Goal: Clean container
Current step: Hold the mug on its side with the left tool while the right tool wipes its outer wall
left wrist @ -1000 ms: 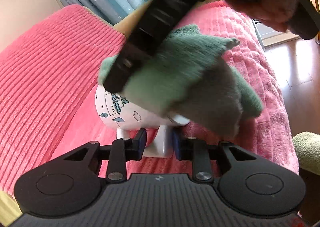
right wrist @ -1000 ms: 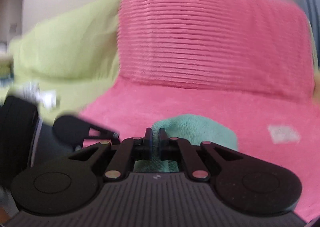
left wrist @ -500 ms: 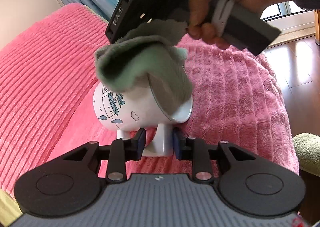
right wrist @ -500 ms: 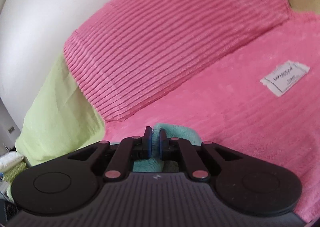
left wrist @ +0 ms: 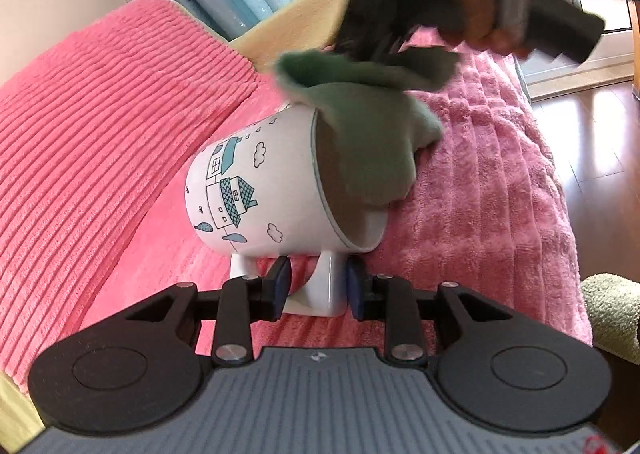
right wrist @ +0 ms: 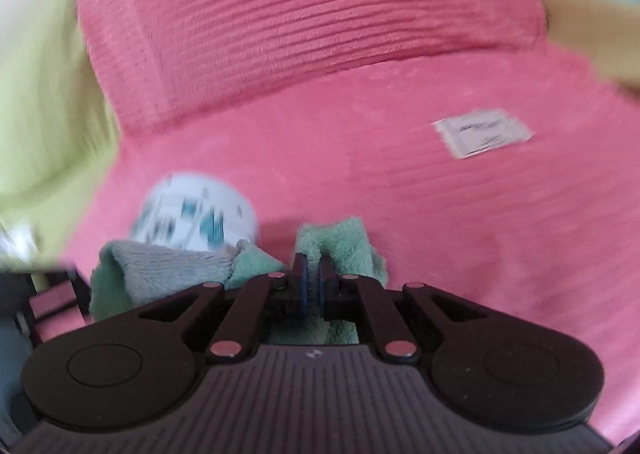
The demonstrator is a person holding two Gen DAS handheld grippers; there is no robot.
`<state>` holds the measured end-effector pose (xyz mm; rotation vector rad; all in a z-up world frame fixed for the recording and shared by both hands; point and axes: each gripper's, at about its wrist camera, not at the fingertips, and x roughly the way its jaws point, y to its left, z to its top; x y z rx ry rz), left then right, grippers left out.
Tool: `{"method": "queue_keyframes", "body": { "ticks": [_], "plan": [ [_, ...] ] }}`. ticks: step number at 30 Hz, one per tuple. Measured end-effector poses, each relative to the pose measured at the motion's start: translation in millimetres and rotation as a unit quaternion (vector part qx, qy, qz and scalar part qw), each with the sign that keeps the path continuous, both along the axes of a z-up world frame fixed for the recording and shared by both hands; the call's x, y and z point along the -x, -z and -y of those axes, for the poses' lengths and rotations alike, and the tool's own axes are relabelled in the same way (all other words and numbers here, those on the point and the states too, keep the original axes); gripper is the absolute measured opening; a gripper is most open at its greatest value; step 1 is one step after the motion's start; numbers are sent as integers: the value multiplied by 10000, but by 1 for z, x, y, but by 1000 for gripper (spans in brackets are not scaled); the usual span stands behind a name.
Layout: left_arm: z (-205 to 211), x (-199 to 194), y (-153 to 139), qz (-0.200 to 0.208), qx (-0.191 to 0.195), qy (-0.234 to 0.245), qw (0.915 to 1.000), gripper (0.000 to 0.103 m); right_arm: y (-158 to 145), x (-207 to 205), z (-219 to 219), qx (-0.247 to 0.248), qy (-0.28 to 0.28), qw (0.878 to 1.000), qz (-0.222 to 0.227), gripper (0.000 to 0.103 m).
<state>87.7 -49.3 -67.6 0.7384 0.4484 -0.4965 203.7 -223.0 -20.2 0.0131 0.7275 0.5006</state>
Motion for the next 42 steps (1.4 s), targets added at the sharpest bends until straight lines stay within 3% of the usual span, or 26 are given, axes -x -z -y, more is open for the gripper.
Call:
{"method": "queue_keyframes", "body": {
  "ticks": [4,7,9,11,14,19,26,29,35,38,41,42],
  "plan": [
    [3,2,-1,-7,1,-17,10000,35,-18,42,-4,548,200,9967,569,4],
    [6,7,0,26,-28,9,10000,35,-38,76,-11,84,-331,9905,1335,4],
    [8,11,2,53,-49,35,10000,35,-48,98,-28,-123,-1039,9782,1796,4],
    [8,15,3,84,-81,52,9999,35,-46,106,-50,14,-1607,9704,1802,4],
    [9,19,5,143,-141,89,9998,34,-34,104,-83,665,-2012,9627,1680,4],
    [10,18,5,169,-170,109,9997,34,-31,91,-112,1307,-2169,9495,1852,2],
    [11,14,6,271,-262,155,9992,35,-34,58,-84,387,-1607,9677,1902,0],
    [11,11,5,293,-269,158,9991,35,-29,54,-79,394,-1377,9675,2085,0],
    [10,4,4,279,-251,12,9993,35,-25,43,-53,83,-728,9781,1949,3],
    [11,1,3,257,-237,-18,9994,35,-15,35,-42,149,-396,9836,1751,5],
    [12,7,5,286,-281,-43,9992,35,-5,28,-25,-104,-192,9902,1379,5],
    [12,8,5,275,-267,-57,9992,36,-4,27,-23,75,-146,9910,1330,5]
  ]
}}
